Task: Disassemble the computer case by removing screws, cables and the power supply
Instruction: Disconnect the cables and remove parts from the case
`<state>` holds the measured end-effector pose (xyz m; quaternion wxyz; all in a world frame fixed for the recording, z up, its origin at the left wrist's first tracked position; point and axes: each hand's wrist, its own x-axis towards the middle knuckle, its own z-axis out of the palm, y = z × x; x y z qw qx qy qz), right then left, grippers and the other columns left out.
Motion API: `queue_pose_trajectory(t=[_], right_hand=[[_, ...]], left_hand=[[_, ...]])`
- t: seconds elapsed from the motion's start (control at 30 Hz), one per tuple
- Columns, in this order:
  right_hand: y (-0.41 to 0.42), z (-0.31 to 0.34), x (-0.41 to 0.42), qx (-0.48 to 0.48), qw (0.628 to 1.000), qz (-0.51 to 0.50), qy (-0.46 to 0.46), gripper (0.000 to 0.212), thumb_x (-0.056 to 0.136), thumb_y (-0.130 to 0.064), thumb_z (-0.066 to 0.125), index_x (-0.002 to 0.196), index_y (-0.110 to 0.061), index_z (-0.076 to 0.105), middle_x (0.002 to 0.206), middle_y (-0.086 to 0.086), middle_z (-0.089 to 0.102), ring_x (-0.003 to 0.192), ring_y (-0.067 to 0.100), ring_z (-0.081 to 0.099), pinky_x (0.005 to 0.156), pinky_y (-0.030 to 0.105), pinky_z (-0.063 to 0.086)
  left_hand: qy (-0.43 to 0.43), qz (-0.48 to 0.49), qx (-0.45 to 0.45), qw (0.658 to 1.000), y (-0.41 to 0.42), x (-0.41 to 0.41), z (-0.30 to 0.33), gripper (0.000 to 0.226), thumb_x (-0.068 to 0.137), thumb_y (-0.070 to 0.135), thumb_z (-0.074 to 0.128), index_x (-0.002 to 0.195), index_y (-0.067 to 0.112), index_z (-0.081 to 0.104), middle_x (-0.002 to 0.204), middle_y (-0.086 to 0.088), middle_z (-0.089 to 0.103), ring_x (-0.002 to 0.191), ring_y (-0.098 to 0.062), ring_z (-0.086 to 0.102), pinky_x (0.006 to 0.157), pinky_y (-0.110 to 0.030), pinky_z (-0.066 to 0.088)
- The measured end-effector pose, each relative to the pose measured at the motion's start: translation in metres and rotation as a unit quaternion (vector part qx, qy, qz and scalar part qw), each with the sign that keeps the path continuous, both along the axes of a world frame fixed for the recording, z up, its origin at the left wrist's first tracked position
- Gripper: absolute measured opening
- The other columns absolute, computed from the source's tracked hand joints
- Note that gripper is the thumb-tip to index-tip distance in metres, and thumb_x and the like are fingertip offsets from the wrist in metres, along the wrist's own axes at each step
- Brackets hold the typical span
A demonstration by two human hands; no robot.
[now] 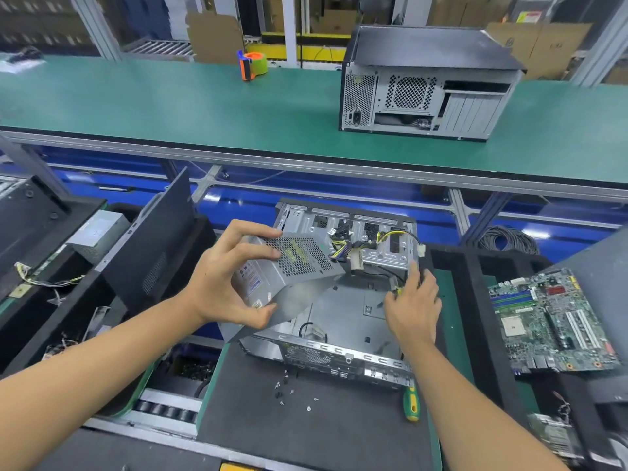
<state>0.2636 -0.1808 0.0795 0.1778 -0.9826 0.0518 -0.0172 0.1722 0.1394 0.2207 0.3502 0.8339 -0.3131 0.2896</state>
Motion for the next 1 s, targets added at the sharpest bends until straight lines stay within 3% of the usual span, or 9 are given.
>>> queue_pose_trajectory(t=[0.13, 0.2, 0.27, 0.37, 0.47, 0.63, 0.7, 0.83, 1.0], right_hand=[[0.001, 0.003, -0.005, -0.005, 0.995, 0.024, -0.099, 0.060, 0.088, -0.038, 0.051, 0.142, -0.015, 0.043, 0.142, 0.011, 0.040, 0.133, 0.029, 0.031, 0.113, 0.048, 0.021], [0.003, 0.004, -0.013, 0.032, 0.983, 0.088, -0.155, 0.041, 0.082, -0.041, 0.044, 0.114, -0.020, 0.059, 0.115, -0.001, 0.050, 0.112, 0.023, 0.040, 0.103, 0.044, 0.027], [0.010, 0.007, -0.022, 0.169, 0.961, 0.193, -0.105, 0.030, 0.080, -0.042, 0.043, 0.097, -0.026, 0.063, 0.099, -0.010, 0.059, 0.100, 0.018, 0.050, 0.094, 0.044, 0.038], [0.042, 0.024, -0.030, 0.466, 0.860, 0.186, 0.094, 0.026, 0.083, -0.038, 0.048, 0.097, -0.026, 0.066, 0.094, -0.006, 0.073, 0.094, 0.013, 0.066, 0.086, 0.028, 0.049], [0.073, 0.046, -0.019, 0.580, 0.798, 0.050, 0.153, 0.026, 0.100, -0.030, 0.046, 0.099, -0.018, 0.069, 0.094, 0.004, 0.069, 0.089, 0.021, 0.069, 0.087, 0.033, 0.052], [0.086, 0.087, 0.002, 0.801, 0.575, 0.033, 0.163, 0.053, 0.083, -0.035, 0.041, 0.121, -0.010, 0.067, 0.127, 0.014, 0.070, 0.113, 0.027, 0.066, 0.098, 0.044, 0.047], [0.088, 0.102, 0.010, 0.841, 0.526, 0.014, 0.124, 0.047, 0.086, -0.033, 0.045, 0.119, -0.006, 0.064, 0.127, 0.018, 0.069, 0.115, 0.031, 0.068, 0.102, 0.043, 0.048], [0.096, 0.122, 0.021, 0.819, 0.568, -0.020, 0.077, 0.016, 0.098, -0.019, 0.041, 0.102, -0.014, 0.056, 0.106, 0.016, 0.077, 0.088, 0.027, 0.076, 0.073, 0.032, 0.060], [0.096, 0.144, 0.024, 0.743, 0.669, 0.001, 0.007, 0.017, 0.098, -0.008, 0.037, 0.106, -0.011, 0.052, 0.097, 0.019, 0.077, 0.073, 0.027, 0.075, 0.058, 0.030, 0.058]], left_hand=[[-0.036, -0.007, -0.005, 0.999, -0.004, -0.002, 0.006, 0.074, 0.048, 0.023, 0.088, 0.117, 0.016, 0.062, 0.127, -0.021, 0.057, 0.120, -0.029, 0.059, 0.095, -0.040, 0.050], [-0.039, -0.014, -0.014, 0.999, -0.007, -0.004, 0.010, 0.073, 0.049, 0.022, 0.088, 0.117, 0.016, 0.062, 0.126, -0.022, 0.057, 0.119, -0.030, 0.059, 0.096, -0.040, 0.049], [-0.038, -0.021, -0.020, 0.999, -0.009, -0.005, 0.012, 0.070, 0.049, 0.022, 0.088, 0.114, 0.016, 0.063, 0.127, -0.020, 0.056, 0.118, -0.033, 0.059, 0.095, -0.043, 0.051], [-0.031, -0.031, -0.036, 0.998, -0.012, -0.006, 0.012, 0.067, 0.049, 0.020, 0.087, 0.112, 0.015, 0.064, 0.128, -0.017, 0.056, 0.116, -0.037, 0.059, 0.093, -0.050, 0.052], [-0.026, -0.033, -0.039, 0.998, -0.012, -0.004, 0.011, 0.072, 0.049, 0.021, 0.087, 0.117, 0.015, 0.063, 0.129, -0.016, 0.057, 0.117, -0.035, 0.060, 0.096, -0.045, 0.050], [-0.018, -0.033, -0.051, 0.998, -0.007, 0.000, 0.007, 0.071, 0.052, 0.025, 0.088, 0.117, 0.016, 0.063, 0.130, -0.015, 0.058, 0.117, -0.037, 0.060, 0.098, -0.044, 0.047], [-0.008, -0.032, -0.068, 0.997, -0.005, 0.004, 0.006, 0.068, 0.055, 0.025, 0.088, 0.117, 0.015, 0.063, 0.130, -0.015, 0.057, 0.119, -0.038, 0.059, 0.100, -0.045, 0.046], [0.029, -0.033, -0.098, 0.994, -0.003, 0.011, 0.002, 0.066, 0.058, 0.024, 0.088, 0.118, 0.014, 0.062, 0.133, -0.014, 0.055, 0.124, -0.037, 0.056, 0.104, -0.045, 0.044], [0.056, -0.030, -0.116, 0.991, -0.005, 0.021, -0.007, 0.065, 0.061, 0.024, 0.087, 0.121, 0.019, 0.061, 0.136, -0.009, 0.055, 0.128, -0.033, 0.054, 0.107, -0.046, 0.043]])
